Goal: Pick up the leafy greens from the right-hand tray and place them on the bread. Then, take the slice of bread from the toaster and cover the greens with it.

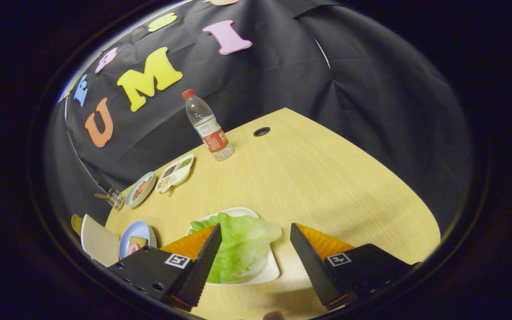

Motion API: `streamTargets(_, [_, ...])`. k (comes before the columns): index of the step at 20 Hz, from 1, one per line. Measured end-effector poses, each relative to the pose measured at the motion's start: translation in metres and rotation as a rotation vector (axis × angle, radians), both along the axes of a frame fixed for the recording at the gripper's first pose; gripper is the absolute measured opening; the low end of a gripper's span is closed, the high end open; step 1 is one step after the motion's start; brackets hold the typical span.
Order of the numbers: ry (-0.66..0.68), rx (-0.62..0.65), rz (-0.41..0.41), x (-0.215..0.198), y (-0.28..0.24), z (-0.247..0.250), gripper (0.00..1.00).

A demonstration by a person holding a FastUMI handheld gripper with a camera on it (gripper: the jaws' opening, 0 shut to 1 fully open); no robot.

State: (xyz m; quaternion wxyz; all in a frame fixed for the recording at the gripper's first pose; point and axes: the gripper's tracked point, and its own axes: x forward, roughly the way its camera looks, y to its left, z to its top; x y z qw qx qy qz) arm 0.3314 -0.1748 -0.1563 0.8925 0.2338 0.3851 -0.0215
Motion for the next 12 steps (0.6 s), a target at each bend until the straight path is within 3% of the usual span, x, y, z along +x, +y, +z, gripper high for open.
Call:
streamTargets(3, [0.016,0.042,-0.019,0.002,-0.003,-0.006,0.79])
streamTargets(4, [0.023,0.054,-0.023,0.003,-0.003,-0.009,0.79])
streamTargets(9, [0.029,0.057,-0.016,0.003,-0.015,-0.006,0.01])
streamTargets(12, [-0.007,0.051,-0.004,0.0,-0.016,0.009,0.0])
